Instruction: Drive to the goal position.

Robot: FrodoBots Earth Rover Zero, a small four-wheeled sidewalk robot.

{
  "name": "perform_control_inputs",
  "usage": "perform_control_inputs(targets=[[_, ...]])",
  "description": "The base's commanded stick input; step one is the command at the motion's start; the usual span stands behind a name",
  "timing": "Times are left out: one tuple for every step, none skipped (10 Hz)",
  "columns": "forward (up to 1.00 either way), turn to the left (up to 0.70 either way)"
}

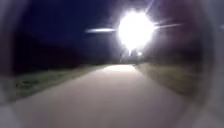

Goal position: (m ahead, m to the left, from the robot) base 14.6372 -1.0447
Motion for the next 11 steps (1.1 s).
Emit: perform_control_inputs(targets=[[1.00, 0.00], [1.00, 0.00], [1.00, 0.00], [1.00, 0.00], [1.00, 0.00], [1.00, 0.00], [1.00, 0.00], [1.00, 0.00], [1.00, 0.00], [1.00, 0.00], [1.00, 0.00]])
